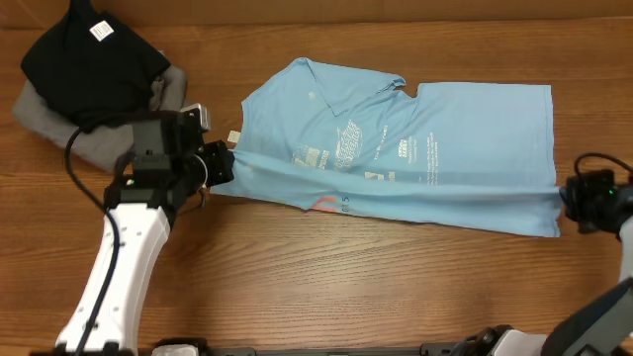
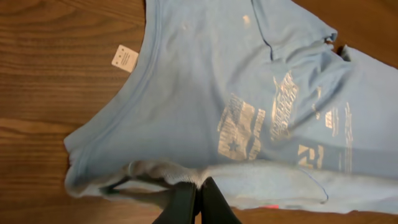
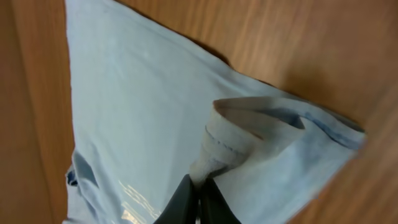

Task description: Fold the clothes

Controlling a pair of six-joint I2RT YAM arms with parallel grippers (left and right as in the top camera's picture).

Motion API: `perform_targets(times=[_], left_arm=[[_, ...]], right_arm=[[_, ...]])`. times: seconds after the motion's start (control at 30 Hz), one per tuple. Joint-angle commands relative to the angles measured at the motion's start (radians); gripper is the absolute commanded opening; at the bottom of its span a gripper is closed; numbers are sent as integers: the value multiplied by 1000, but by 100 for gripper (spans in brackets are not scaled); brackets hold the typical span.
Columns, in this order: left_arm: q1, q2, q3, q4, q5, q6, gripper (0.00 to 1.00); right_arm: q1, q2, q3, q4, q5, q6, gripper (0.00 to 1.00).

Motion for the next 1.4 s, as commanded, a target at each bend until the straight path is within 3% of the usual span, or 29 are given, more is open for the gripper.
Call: perform_targets(times=[0.0,0.07,0.13,0.17,0.2,0.5,0.73,1.03,1.1,1.27,1.37], left_arm=[[7,53,21,27,9,-10,9],[7,81,21,52,10,-10,24],[7,108,21,87,9,-10,51],[7,122,21,108,10,-10,58],[7,126,22,113,10,-10,60],[3,125,53,-24,56,115,62],[2,182,33,-156,-171,142,69],[1,365,31,-74,-141,151,64],[1,390,31,-75,-141,152,54],[6,417,31,-80,-179,139,8],[35,412,31,-111,-225,85,4]], right_arm=[[31,31,29,55,-13,31,4],[48,44,29,105,-13,31,5],[54,47,29,155,-13,30,43],[53,47,29,180,-14,29,60],[53,46,29,191,-20,20,63],[45,46,29,-5,6,-64,70],[46,47,-1,-205,242,-64,70],[46,47,-47,-186,174,-134,71],[46,47,-47,-188,171,-140,72],[46,47,-47,-186,171,-140,72],[46,47,-47,-187,171,-141,73]])
